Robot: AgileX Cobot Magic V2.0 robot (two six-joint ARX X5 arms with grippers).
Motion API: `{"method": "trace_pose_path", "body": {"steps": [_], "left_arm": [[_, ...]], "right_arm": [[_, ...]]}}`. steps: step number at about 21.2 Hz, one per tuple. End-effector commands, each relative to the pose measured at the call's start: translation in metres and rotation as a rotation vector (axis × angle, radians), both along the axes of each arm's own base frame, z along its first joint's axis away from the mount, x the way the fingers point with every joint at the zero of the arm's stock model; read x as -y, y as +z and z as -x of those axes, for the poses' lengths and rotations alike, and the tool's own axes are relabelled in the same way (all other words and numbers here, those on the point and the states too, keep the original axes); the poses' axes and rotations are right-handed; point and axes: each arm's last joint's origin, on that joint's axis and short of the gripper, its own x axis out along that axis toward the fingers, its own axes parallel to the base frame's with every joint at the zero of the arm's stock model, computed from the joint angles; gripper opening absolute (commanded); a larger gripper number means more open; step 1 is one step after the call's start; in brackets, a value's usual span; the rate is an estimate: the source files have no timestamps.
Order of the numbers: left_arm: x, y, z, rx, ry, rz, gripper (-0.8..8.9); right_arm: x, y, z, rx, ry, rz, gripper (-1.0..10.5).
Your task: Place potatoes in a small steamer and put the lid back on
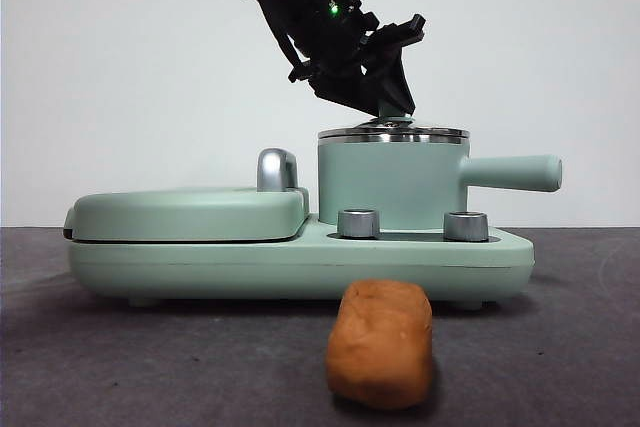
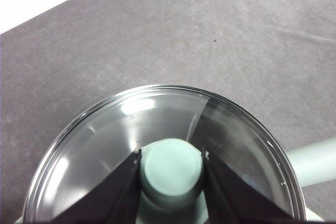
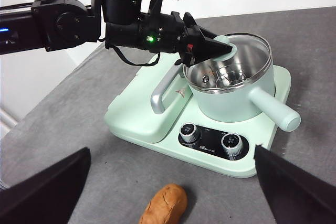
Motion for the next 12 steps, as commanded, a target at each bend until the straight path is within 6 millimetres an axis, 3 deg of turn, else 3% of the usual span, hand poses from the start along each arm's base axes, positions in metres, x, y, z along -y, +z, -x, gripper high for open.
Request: {"method": "trace_pose_path", "body": {"steps": [1, 7, 12], "left_arm": [[0.0, 0.026, 0.009, 0.032, -0.02, 0.038, 0.76], [-0.024, 0.079, 0.04, 0.086, -0.03, 0.055, 0.53], [-0.055, 0.116, 0.063, 0.125, -0.014, 0.05, 0.5]], "right_arm": [[0.0, 0.004, 0.0, 0.021, 0.004, 0.008, 5.0], [-0.001, 0.001, -0.012, -0.042, 0.003, 0.008, 5.0], [-0.005, -0.01, -0.035, -0.234, 0.031, -0.005, 5.0]]}}
